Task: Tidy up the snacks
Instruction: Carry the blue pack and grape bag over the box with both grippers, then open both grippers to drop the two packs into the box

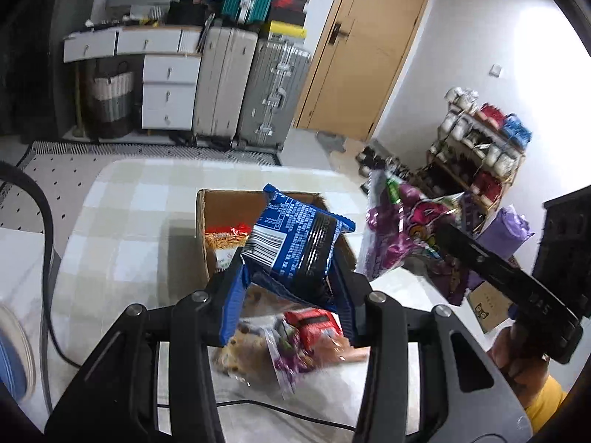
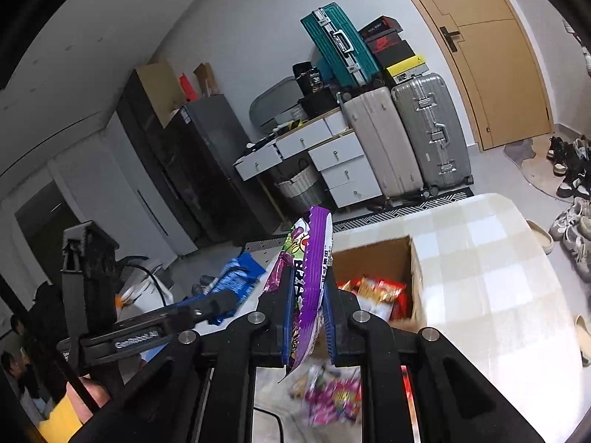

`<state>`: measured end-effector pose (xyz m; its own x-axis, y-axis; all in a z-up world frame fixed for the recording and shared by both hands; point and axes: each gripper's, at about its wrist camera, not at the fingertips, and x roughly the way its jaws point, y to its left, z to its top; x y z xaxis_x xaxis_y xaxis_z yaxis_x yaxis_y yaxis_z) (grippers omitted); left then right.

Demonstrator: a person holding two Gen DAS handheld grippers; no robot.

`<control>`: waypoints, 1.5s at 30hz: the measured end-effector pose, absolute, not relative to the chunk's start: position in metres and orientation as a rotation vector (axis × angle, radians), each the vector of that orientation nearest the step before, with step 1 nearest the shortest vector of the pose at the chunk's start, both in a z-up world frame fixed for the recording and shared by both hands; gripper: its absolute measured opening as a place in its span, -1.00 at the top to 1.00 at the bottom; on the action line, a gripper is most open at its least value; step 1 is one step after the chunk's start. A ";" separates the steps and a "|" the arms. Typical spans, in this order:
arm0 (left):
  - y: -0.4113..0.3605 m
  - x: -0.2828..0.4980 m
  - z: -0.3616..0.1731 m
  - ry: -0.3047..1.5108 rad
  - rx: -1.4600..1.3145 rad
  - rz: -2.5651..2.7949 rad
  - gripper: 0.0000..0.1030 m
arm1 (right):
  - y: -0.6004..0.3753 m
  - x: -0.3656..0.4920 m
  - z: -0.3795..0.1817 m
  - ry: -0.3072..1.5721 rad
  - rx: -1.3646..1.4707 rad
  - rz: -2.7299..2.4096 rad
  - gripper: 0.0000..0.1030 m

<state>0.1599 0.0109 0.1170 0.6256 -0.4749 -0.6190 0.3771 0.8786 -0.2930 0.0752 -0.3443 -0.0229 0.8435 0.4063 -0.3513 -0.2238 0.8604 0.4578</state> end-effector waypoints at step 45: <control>-0.085 0.309 -0.038 0.939 0.220 -0.470 0.25 | -0.334 0.250 -0.130 0.748 0.266 0.270 0.73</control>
